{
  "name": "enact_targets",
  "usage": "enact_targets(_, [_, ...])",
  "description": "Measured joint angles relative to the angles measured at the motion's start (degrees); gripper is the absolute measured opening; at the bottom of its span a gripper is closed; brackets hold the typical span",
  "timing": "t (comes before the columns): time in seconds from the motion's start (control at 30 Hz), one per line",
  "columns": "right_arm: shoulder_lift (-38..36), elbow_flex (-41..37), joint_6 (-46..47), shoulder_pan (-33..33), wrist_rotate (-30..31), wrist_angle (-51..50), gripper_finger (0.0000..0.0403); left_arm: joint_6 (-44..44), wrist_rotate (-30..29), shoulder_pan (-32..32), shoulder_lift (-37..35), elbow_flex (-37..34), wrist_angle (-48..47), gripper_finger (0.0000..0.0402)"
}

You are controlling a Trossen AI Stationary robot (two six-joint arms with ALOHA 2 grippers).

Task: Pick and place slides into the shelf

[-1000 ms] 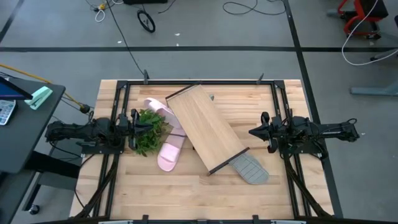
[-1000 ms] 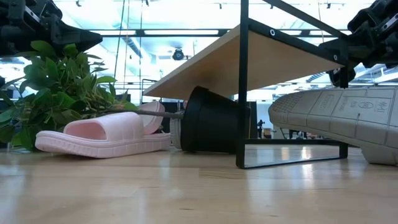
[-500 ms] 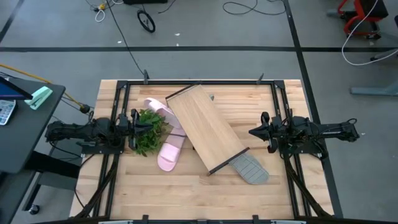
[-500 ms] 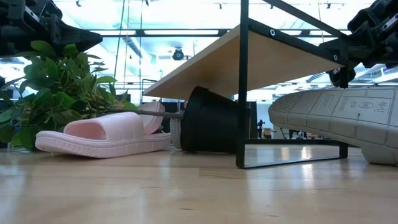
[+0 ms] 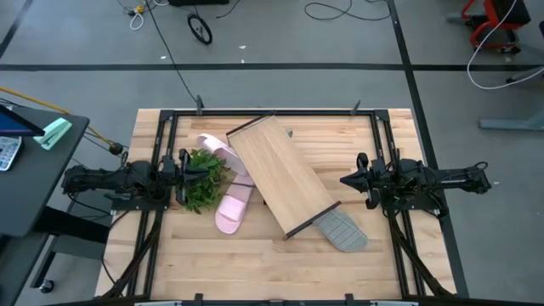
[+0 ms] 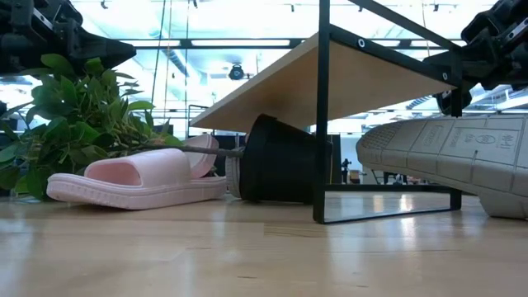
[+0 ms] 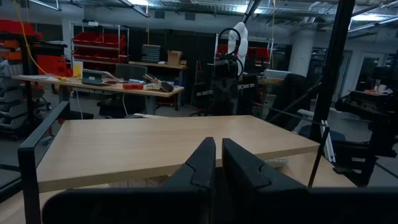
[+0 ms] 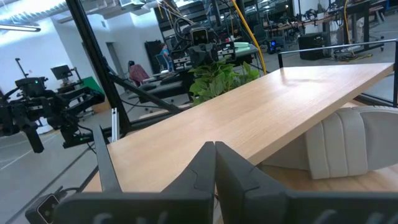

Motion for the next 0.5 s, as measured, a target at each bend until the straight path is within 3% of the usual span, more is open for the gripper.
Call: enact_targets(0.5, [0.0,0.0,0.0,0.0,0.0,0.0,0.0014,0.0,0.0,0.0,0.0,0.0,0.0,0.0032])
